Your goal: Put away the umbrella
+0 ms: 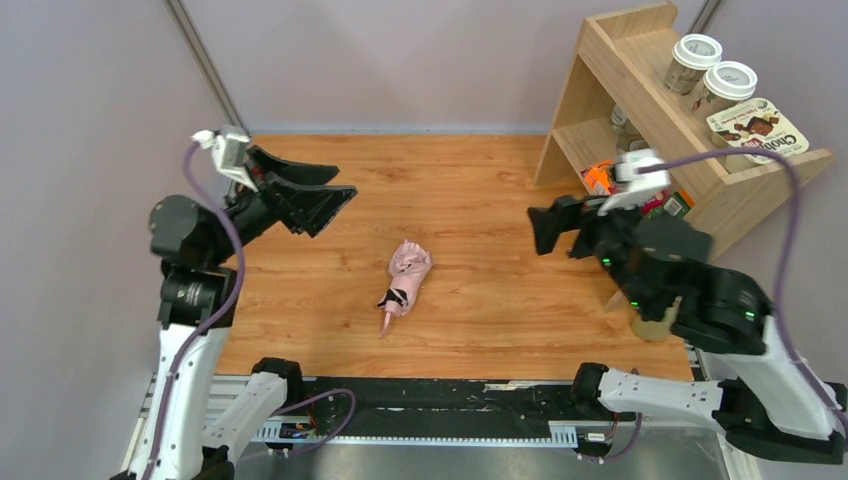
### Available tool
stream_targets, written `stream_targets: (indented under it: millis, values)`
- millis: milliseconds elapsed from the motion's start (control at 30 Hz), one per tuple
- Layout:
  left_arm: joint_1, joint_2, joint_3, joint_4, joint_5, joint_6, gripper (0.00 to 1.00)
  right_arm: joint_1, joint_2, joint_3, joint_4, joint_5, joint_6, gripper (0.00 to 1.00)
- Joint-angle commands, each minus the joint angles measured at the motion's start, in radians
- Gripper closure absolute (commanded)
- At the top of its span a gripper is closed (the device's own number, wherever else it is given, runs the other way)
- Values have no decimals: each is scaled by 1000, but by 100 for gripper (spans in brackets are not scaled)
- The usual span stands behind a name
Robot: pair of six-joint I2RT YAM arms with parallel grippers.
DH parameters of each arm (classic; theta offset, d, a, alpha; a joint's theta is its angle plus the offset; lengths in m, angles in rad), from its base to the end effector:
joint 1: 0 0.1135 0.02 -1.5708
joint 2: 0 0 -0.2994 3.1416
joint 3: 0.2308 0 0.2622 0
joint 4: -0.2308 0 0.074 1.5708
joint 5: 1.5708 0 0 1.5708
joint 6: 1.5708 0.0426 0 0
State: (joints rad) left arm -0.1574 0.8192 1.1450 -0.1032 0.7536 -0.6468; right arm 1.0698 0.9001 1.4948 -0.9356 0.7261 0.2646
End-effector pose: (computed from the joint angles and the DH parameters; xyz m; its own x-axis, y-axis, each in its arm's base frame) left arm 0.1344 -0.0508 0.4940 -0.2921 -0.3986 -0.8694 0.7486 0.4704 -0.4672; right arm 0.0784 0.0842 0.5053 -0.2479 -0.0456 -0.9677 -0.3010 0.9531 0.0322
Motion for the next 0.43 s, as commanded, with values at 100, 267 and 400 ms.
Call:
stream_targets:
  millis: [100,267,400]
  values:
    - [-4,-97,251,53,-56,120,20,-5,-124,217,198,15,-260,0]
    - [-2,-112,343,10,-82,171,18,-5,-112,263,207,13,-349,0]
    - [-2,-109,351,-10,-89,187,18,-5,-116,246,218,-14,-357,0]
